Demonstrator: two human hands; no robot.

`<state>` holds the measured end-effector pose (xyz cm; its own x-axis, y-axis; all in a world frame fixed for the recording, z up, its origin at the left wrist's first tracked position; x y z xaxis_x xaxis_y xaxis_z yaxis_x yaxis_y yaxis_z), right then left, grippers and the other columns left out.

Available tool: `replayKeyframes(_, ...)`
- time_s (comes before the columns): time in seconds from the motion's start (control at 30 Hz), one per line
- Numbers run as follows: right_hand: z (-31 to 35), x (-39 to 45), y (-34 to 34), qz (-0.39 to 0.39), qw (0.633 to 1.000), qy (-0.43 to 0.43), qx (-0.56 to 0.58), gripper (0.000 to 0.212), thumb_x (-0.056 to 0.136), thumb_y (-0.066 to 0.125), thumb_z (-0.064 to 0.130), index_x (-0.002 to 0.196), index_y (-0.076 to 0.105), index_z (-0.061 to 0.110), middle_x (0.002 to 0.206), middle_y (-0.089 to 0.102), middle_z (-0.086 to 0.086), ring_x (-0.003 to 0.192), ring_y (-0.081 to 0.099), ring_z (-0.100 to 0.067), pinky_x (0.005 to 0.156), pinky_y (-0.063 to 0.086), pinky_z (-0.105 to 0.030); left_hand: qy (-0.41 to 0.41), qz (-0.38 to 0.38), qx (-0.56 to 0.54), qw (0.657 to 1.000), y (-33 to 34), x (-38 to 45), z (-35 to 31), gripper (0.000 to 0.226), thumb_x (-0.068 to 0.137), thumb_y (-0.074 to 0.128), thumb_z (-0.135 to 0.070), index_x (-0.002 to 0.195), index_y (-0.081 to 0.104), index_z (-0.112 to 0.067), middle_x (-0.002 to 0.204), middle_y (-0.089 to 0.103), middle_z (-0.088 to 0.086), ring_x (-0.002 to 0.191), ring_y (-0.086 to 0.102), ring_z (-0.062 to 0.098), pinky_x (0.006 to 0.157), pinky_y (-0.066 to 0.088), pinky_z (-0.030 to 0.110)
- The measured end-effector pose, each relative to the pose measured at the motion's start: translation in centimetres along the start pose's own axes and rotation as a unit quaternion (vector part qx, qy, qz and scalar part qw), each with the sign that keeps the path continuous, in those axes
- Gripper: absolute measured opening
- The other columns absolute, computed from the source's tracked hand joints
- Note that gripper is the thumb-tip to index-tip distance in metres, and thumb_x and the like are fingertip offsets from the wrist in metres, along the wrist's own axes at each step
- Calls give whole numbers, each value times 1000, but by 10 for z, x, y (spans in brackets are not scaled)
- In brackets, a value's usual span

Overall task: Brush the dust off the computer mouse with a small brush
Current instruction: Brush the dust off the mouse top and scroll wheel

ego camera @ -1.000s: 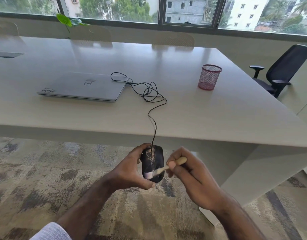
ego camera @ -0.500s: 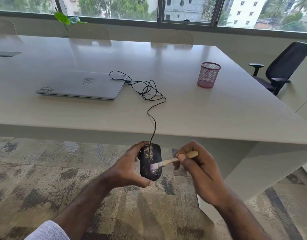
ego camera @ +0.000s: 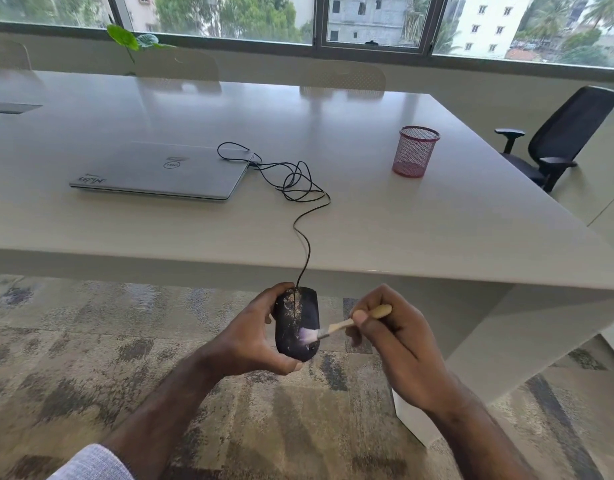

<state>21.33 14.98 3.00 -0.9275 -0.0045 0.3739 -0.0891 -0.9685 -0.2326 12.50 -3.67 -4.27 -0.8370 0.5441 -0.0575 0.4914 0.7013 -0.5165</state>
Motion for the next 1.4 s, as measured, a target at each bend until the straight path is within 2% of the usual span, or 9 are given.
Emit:
replayKeyframes(0.17, -4, -3, -3, -1, 1000, 2, -18, 14, 94, 55, 18, 80, 58, 21, 66, 62, -12, 58, 58, -30, 55, 50, -47, -1, -3, 6, 1000, -1, -1, 1, 106, 49, 91, -32, 143, 43, -37, 130, 59, -8, 119, 57, 8, 106, 52, 40)
replayKeyframes(0.33, 0, 1, -7, -43, 999, -2, 23, 13, 93, 56, 30, 82, 61, 23, 69, 67, -9, 59, 61, -13, 59, 47, -19, -3, 0, 8, 1000, -2, -1, 0, 111, 48, 91, -34, 148, 42, -29, 131, 58, -6, 121, 58, 13, 107, 50, 46)
replayKeyframes(0.5, -6, -1, -7, -30, 999, 12, -7, 17, 95, 56, 19, 79, 59, 25, 64, 64, -5, 57, 59, -28, 55, 51, -49, 0, -5, 7, 1000, -2, -2, 0, 108, 47, 90, -37, 145, 43, -33, 130, 58, -6, 120, 58, 14, 107, 50, 45)
replayKeyframes(0.63, -3, -1, -10, -55, 998, 2, 24, 20, 94, 54, 10, 78, 59, 21, 63, 63, -6, 56, 59, -16, 56, 47, -23, -1, -4, 6, 1000, -2, -2, -1, 108, 47, 89, -39, 144, 43, -32, 131, 58, -5, 121, 57, 14, 107, 50, 44)
replayKeyframes(0.7, -2, 1, -10, -67, 997, 0, 23, 15, 94, 55, 11, 81, 60, 16, 66, 67, -10, 58, 62, -15, 58, 48, -19, -4, -3, 4, 1000, -3, -2, 0, 114, 46, 89, -39, 149, 41, -26, 134, 57, -4, 123, 56, 15, 108, 49, 45)
replayKeyframes(0.97, -3, 1, -13, -56, 998, 14, 1, 23, 93, 54, 14, 75, 59, 29, 64, 63, -10, 57, 60, -23, 57, 52, -47, -5, -7, 13, 1000, -1, -3, 4, 112, 48, 90, -35, 149, 42, -26, 132, 58, -2, 121, 56, 17, 107, 48, 45)
replayKeyframes(1.17, -1, 1, -9, -67, 997, -9, 42, 12, 92, 56, 29, 84, 62, 24, 73, 68, -7, 65, 64, -23, 64, 54, -30, -2, -4, 10, 1000, 0, -2, 3, 114, 50, 90, -31, 151, 39, -25, 133, 57, -5, 120, 56, 10, 108, 48, 38)
replayKeyframes(1.3, -2, -2, 11, 18, 1000, -7, -2, 10, 95, 55, 29, 89, 61, 25, 79, 67, -3, 72, 64, -27, 66, 55, -50, 0, 3, 6, 1000, 1, -1, 2, 117, 47, 89, -35, 152, 38, -26, 132, 56, -9, 119, 56, 7, 105, 49, 33)
replayKeyframes(1.4, -2, -2, 13, 19, 1000, -7, 20, 10, 96, 56, 28, 90, 62, 24, 81, 67, -4, 75, 64, -28, 69, 55, -52, 0, 5, 1, 1000, 2, -1, 2, 117, 48, 89, -34, 152, 37, -26, 134, 57, -5, 121, 56, 12, 108, 49, 38)
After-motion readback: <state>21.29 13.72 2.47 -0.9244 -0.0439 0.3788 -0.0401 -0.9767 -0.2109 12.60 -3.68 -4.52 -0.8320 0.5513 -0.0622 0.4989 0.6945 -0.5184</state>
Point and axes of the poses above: each hand's wrist, its own x-axis towards the middle knuckle, its own y-axis out of the palm, z = x × y, the point moved 7 cm from there along x, towards the middle knuckle
